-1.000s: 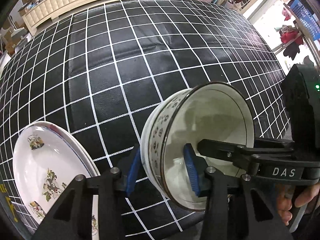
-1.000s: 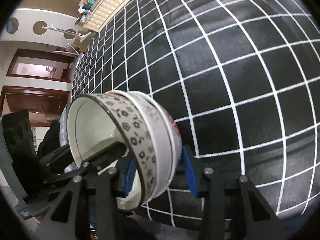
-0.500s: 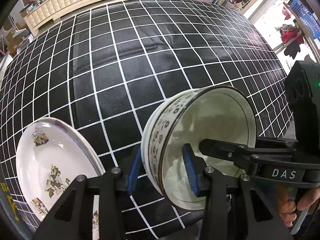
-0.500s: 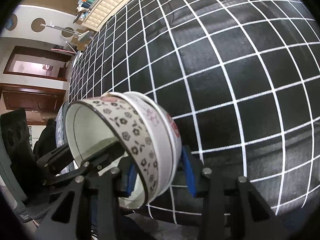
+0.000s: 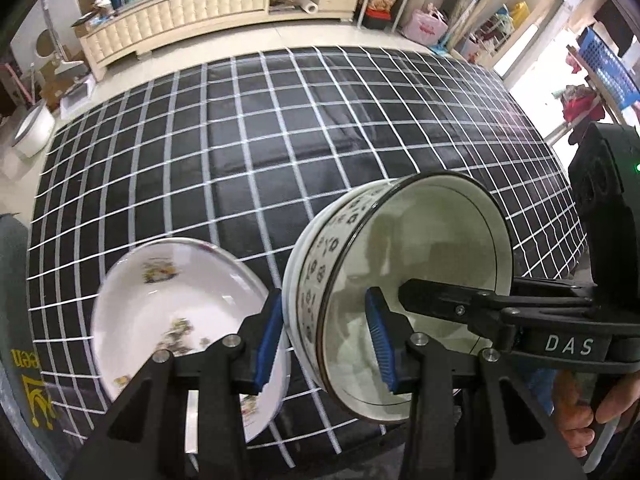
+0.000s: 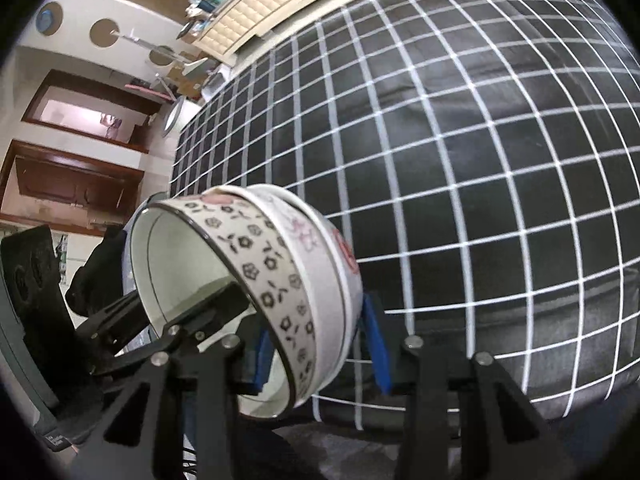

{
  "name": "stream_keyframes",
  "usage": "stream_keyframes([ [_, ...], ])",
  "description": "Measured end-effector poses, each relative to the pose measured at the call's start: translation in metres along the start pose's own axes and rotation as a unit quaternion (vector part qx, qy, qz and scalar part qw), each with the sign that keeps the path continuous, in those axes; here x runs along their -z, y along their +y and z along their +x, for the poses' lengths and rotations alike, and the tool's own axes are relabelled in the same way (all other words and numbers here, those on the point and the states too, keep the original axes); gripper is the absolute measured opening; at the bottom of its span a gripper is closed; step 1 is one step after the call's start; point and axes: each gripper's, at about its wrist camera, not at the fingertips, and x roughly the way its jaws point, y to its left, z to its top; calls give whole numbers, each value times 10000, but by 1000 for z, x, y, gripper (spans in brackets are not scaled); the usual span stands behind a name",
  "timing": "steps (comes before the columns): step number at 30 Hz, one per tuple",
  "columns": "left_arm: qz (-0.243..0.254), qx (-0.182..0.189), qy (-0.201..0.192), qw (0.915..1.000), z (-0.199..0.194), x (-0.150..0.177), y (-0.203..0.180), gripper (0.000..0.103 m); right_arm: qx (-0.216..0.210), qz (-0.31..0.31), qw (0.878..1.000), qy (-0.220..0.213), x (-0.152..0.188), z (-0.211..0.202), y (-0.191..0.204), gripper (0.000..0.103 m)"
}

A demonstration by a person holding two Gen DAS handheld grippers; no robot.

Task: Organize plates and bowls
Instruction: 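Lift the nested bowls with both grippers and lower them onto the plate stack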

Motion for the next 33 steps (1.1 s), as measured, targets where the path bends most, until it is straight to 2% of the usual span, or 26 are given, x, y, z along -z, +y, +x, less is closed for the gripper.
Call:
stream_keyframes([
  [8,-352,-257,-88,9990,-32,17,51,40,-148,-308,9991,263,-4,34,53,44],
  [15,-669,-420,-113,9968,-44,36,93,40,-184,-616,9965,529,-5,69,88,44],
  [21,-882,-513,25,9948,-35,56,119,39,-70,-806,9939,750,-1,97,100,43],
  [25,-823,-809,122,9933,-24,62,123,39,74,-931,9921,840,-4,114,106,41],
  [29,-1084,-629,199,9919,-14,65,140,34,117,-890,9916,933,-3,124,103,41],
  [33,-1073,-642,186,9920,-12,64,138,33,103,-860,9920,916,-4,126,97,40],
])
